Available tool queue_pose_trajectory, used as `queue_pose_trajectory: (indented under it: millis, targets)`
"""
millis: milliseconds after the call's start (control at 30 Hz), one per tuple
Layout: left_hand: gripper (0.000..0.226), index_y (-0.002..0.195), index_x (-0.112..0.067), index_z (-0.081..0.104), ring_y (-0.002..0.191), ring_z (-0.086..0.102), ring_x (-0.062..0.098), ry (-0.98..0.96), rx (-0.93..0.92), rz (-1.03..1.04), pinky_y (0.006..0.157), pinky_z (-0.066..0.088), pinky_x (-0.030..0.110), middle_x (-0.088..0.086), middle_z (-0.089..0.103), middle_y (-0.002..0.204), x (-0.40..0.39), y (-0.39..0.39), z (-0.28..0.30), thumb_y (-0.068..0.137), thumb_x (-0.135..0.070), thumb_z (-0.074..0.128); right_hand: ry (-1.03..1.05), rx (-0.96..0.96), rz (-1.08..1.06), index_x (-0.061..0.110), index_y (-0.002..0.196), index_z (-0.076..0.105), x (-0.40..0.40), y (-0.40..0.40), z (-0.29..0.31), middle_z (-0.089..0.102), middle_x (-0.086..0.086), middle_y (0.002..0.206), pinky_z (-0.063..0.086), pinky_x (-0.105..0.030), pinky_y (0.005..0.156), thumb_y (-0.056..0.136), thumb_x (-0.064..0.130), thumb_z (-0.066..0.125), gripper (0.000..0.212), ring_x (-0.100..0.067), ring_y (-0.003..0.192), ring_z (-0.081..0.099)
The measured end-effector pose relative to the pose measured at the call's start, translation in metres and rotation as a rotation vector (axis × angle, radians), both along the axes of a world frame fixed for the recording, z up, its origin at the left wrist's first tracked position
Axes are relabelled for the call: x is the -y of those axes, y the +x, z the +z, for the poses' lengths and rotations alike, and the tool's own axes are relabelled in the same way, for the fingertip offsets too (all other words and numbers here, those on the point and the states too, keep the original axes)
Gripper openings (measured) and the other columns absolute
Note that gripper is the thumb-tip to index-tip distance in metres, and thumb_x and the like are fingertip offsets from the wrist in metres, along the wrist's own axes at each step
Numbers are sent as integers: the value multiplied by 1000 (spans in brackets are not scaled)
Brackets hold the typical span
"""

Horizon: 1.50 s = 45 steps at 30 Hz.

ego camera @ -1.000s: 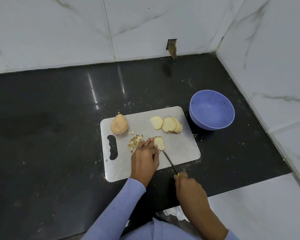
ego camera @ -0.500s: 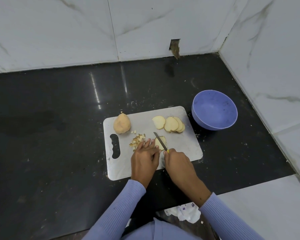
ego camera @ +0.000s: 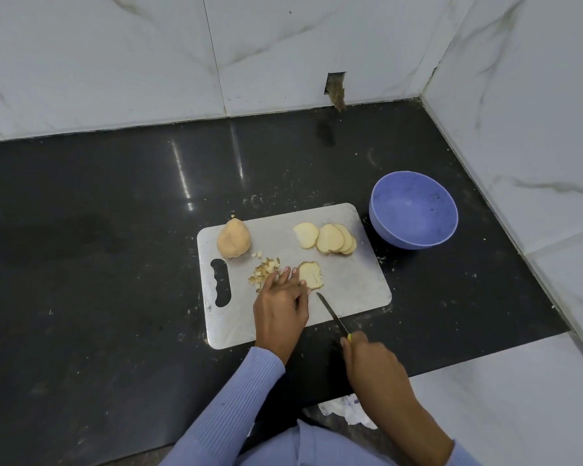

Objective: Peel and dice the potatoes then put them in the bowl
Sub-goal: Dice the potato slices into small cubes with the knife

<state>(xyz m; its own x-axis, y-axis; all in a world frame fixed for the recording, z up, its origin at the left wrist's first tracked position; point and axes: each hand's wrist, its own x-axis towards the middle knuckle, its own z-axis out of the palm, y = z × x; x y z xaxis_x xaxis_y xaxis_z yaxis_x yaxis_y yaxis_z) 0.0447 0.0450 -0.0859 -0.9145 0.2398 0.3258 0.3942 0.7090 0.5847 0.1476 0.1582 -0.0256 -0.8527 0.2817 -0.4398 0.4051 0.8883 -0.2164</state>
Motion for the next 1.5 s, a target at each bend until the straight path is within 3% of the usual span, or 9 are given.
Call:
queue_pose_trajectory:
  millis: [167, 267, 500, 967, 1100, 1300, 1500]
  targets:
    - [4, 78, -14, 77, 129, 45, 35, 0, -28, 13, 114, 20, 40, 19, 55, 131, 9, 1, -5, 78, -16, 74, -62, -147, -14, 12, 103, 52, -2, -24, 13, 58, -4, 85, 46, -31, 71, 103, 38, 24, 38, -22, 83, 62]
    - [6, 72, -17, 76, 136, 35, 35, 49, -21, 44, 116, 13, 36, 20, 44, 141, 9, 0, -3, 77, -15, 77, -84, -182, 24, 11, 102, 51, 5, -44, 5, 62, -7, 87, 46, -34, 69, 103, 39, 25, 38, -25, 82, 61]
    - [9, 69, -22, 75, 139, 30, 33, 59, 42, 63, 117, 5, 32, 15, 40, 146, 8, -6, -4, 70, -16, 83, -39, -150, 58, 8, 107, 49, 11, -58, -11, 63, -9, 95, 36, -29, 64, 104, 33, 23, 36, -25, 86, 60]
    - [6, 73, -23, 77, 141, 26, 30, 38, 74, 73, 118, -2, 30, 13, 35, 147, 9, -6, -4, 73, -20, 81, 27, 24, 35, 14, 110, 44, 2, -2, -4, 64, -4, 103, 45, -28, 73, 104, 35, 18, 34, -22, 95, 64]
    - [7, 78, -25, 77, 144, 19, 29, 68, 67, 53, 118, -3, 30, 13, 30, 151, 14, -6, -3, 74, -22, 81, 1, -77, 31, 16, 96, 45, -5, -9, 9, 64, -5, 95, 35, -26, 66, 103, 38, 22, 32, -22, 88, 62]
    - [5, 77, -25, 77, 145, 16, 29, 101, 25, 66, 118, -1, 34, 11, 27, 153, 20, -2, -2, 74, -22, 80, -64, -187, 74, 11, 102, 50, 7, -45, 6, 57, -4, 84, 36, -28, 64, 103, 38, 23, 38, -20, 72, 51]
    - [6, 73, -26, 76, 145, 15, 29, 79, 26, 72, 118, 1, 37, 12, 26, 154, 18, -7, -4, 73, -23, 82, -26, -151, 91, 9, 106, 49, 13, -55, -9, 62, -8, 96, 34, -28, 64, 104, 35, 22, 37, -26, 87, 60]
